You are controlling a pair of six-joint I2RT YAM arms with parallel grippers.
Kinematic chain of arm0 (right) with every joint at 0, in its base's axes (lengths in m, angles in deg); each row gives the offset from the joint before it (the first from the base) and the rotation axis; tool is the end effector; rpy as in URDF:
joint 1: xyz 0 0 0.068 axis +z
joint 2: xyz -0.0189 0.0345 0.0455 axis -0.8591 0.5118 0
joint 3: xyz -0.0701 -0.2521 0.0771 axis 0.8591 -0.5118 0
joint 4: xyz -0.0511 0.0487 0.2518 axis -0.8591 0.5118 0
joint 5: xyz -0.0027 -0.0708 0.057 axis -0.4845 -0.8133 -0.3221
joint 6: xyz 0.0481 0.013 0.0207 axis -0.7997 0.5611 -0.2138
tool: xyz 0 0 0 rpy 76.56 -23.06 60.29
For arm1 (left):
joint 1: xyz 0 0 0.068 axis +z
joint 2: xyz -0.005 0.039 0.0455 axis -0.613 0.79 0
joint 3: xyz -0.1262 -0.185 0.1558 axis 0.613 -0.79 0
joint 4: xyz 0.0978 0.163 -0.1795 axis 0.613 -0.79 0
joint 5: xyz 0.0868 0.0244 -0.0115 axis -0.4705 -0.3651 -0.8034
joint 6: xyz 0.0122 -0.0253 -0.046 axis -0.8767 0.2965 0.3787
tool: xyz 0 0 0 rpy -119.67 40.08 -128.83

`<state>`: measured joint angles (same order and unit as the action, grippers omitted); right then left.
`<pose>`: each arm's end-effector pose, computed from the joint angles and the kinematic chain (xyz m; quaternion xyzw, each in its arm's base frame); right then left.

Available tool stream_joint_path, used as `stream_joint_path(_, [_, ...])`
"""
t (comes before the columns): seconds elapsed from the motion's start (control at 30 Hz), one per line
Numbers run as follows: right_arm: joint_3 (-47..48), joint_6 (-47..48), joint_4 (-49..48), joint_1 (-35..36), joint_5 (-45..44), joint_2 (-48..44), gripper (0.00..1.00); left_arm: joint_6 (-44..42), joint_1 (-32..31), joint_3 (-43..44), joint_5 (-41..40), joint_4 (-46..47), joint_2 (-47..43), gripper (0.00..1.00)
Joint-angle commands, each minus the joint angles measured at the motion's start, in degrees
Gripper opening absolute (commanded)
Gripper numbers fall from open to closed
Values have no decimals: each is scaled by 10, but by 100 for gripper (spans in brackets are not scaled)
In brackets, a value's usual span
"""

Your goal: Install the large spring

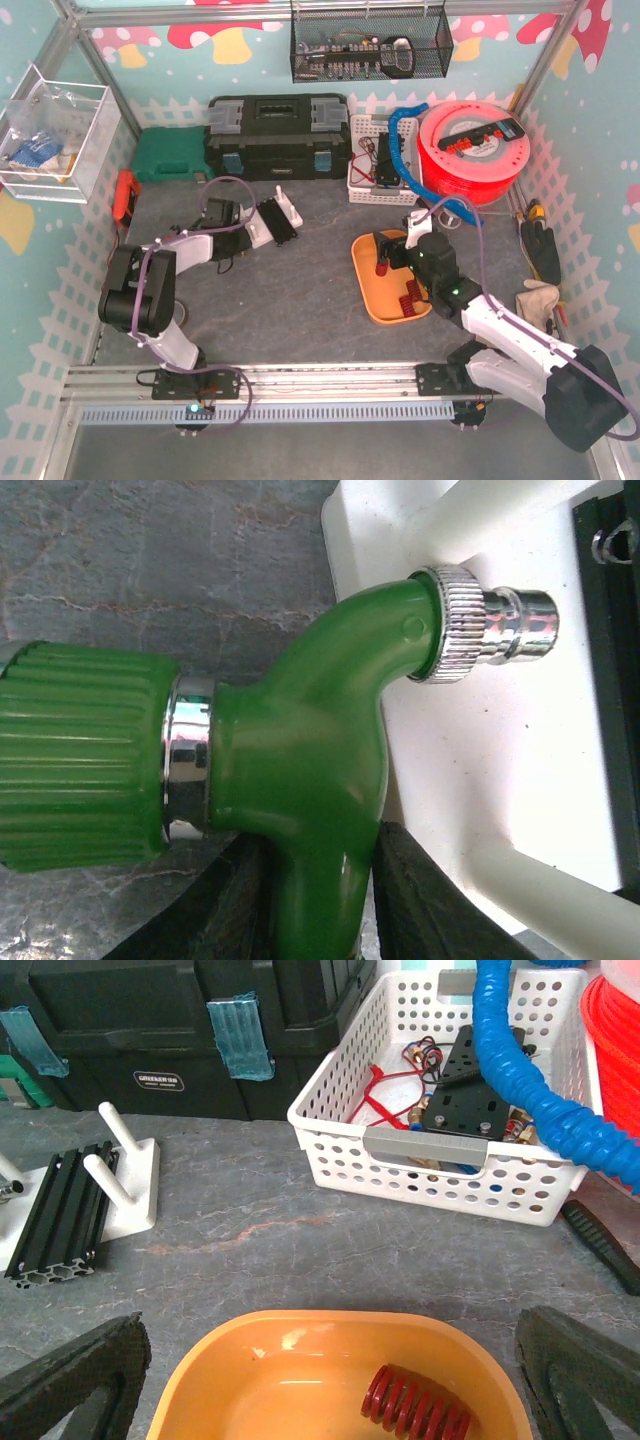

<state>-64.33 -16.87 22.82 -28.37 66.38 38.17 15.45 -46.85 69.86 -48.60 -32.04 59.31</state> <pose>0.1888 0.1052 0.2293 -0.0118 0.7998 0.1953 0.5675 0.3062 -0.0499 0.1393 -0.1835 0.9436 -0.1106 0.2526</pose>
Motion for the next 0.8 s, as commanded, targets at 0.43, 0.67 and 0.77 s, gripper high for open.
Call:
stream_joint_path(0.43, [-15,-8,-12,4,-38,-26,99,-21,-3,18,31,4,-56,13])
stream_joint_path(0.67, [-20,-14,-16,4,-50,-34,99,-2,-3,21,21,22,-111,10])
stream_joint_path(0.77, [-12,-14,-15,5,-42,-23,99,9,-1,27,-13,38,-123,9])
